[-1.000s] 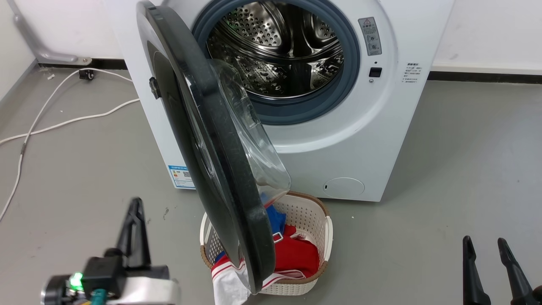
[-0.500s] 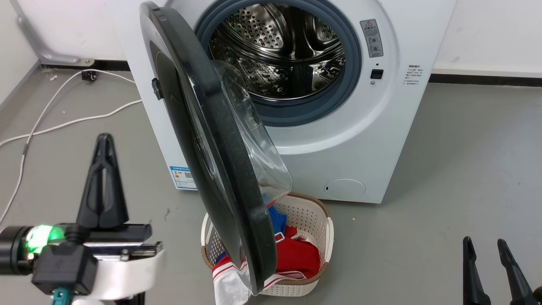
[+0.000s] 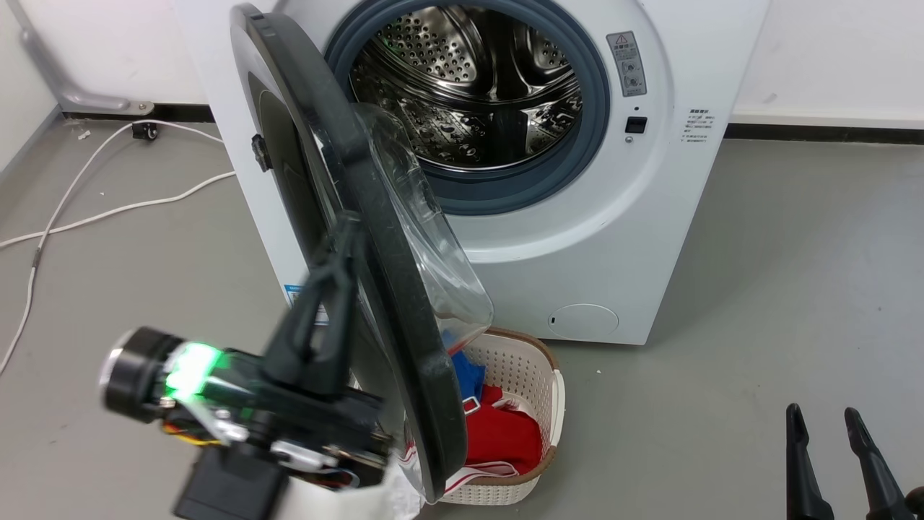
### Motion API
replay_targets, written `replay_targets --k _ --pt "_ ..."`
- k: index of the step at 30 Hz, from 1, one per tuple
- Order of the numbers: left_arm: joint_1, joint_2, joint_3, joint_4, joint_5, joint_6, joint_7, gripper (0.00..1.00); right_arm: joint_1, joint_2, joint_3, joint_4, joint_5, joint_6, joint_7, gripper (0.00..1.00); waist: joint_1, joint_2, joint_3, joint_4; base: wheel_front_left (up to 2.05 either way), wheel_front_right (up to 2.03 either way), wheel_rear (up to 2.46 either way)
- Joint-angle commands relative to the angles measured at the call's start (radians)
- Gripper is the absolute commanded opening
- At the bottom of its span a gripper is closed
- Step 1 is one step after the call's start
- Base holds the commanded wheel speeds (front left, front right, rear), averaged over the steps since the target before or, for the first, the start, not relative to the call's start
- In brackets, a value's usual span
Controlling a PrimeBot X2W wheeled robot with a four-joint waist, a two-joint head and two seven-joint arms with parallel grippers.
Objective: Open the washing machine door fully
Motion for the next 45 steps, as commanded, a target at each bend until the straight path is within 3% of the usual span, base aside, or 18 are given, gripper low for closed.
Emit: replay_targets --k 1,16,23,37,45 --pt "-0.011 0.002 -0.013 -0.002 0.004 -0.005 -0.002 0.0 -0.011 0.002 0.001 0.001 0.003 0.0 -0.002 1.0 0.0 0.0 0.0 -0.001 0.0 0.0 0.0" --pt "0.019 0.002 -0.286 0.096 -0.018 -0.046 -0.002 0.0 -0.016 0.002 0.005 0.005 0.003 0.0 -0.002 1.0 0.0 0.0 0.003 -0.01 0.0 0.0 0.0" --pt "0.047 0.008 -0.36 0.186 -0.043 -0.052 -0.002 0.0 -0.023 0.002 0.006 0.007 -0.001 0.0 -0.002 1.0 0.0 0.0 0.013 -0.015 0.0 0.0 0.0" --pt "0.096 0.026 -0.344 0.436 -0.094 -0.039 -0.002 0.0 -0.04 0.002 0.012 0.014 -0.007 0.0 -0.002 1.0 0.0 0.0 0.039 -0.023 0.0 0.0 0.0" --pt "0.084 0.008 -0.299 0.532 -0.11 -0.023 -0.002 0.0 -0.049 0.002 0.013 0.023 -0.007 0.0 -0.002 1.0 0.0 0.0 0.056 -0.017 0.0 0.0 0.0"
